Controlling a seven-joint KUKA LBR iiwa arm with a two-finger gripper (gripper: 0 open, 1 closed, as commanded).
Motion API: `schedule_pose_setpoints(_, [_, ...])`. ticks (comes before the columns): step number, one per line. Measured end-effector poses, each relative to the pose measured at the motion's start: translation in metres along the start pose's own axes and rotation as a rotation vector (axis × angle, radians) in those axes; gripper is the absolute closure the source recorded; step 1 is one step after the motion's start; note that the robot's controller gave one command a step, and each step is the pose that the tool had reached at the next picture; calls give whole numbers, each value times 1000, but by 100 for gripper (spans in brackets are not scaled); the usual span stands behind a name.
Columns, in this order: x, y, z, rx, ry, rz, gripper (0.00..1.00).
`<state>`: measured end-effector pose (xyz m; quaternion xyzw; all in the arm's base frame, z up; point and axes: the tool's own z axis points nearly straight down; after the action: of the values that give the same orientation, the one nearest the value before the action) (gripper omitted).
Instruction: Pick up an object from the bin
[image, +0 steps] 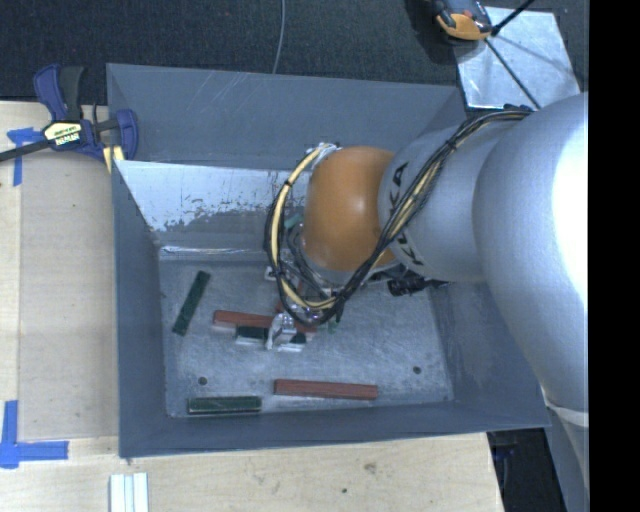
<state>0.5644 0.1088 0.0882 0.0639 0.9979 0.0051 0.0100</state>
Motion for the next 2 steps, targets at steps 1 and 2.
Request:
schedule_pose_setpoints(1, [8, 2, 8, 1, -15, -25, 100])
schedule_pose_setpoints(2, [8, 2, 8, 1, -15, -24, 100])
